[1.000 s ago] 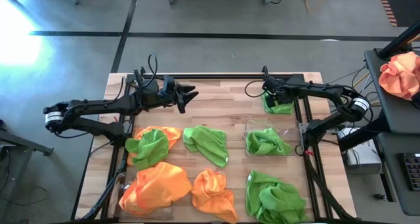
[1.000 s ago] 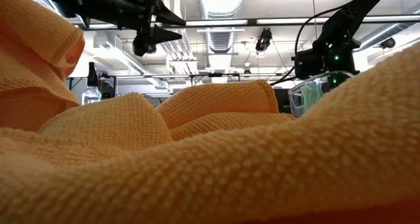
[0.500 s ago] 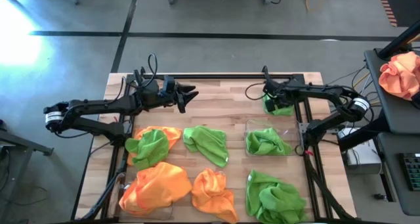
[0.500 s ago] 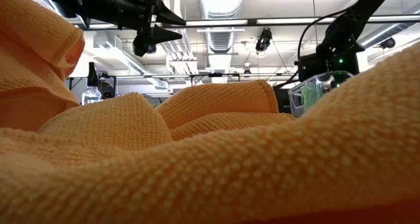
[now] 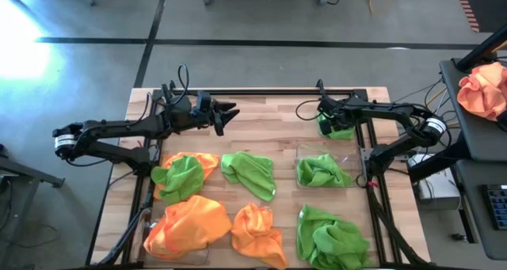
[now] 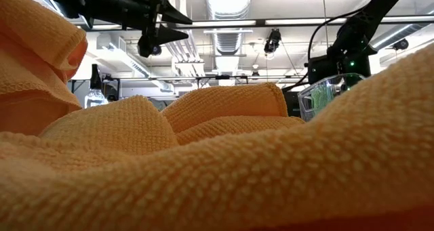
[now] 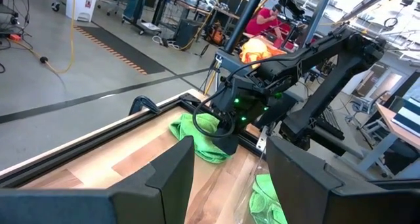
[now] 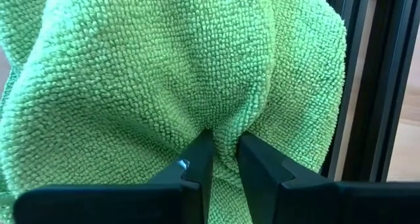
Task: Sort microfiber towel by color & place in baskets
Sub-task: Put the top right green towel into the right transparent bin
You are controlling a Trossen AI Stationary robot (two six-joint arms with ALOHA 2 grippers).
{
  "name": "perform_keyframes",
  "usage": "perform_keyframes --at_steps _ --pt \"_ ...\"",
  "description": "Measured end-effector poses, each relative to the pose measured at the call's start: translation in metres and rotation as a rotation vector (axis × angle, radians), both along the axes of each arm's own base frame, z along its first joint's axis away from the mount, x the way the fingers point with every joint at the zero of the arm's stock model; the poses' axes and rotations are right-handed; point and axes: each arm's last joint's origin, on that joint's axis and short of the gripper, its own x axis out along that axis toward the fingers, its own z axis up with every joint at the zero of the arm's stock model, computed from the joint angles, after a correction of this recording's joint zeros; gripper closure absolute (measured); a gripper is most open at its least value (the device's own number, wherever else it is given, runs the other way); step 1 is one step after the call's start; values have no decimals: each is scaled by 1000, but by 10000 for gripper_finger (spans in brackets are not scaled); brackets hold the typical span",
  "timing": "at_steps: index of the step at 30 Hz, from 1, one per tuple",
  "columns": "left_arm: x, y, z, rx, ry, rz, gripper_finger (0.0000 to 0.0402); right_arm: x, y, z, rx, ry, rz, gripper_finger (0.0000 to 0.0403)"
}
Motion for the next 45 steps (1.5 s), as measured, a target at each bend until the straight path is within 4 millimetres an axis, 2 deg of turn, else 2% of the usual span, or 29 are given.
perform_keyframes --at_steps 7,15,19,28,41,45 --pt "0 0 0 0 0 0 228 0 0 0 -1 -3 0 388" --pt "0 0 0 0 1 0 228 1 0 2 20 -35 1 394" --pt "0 0 0 0 1 0 228 5 -2 12 3 -64 3 394" --pt "0 0 0 -1 1 -6 228 17 -14 64 -114 -175 18 394" --pt "0 -1 0 -2 0 -34 228 25 -23 137 -195 -183 30 394" --pt "0 -1 0 -2 -1 -34 228 25 -23 153 -214 -194 29 394"
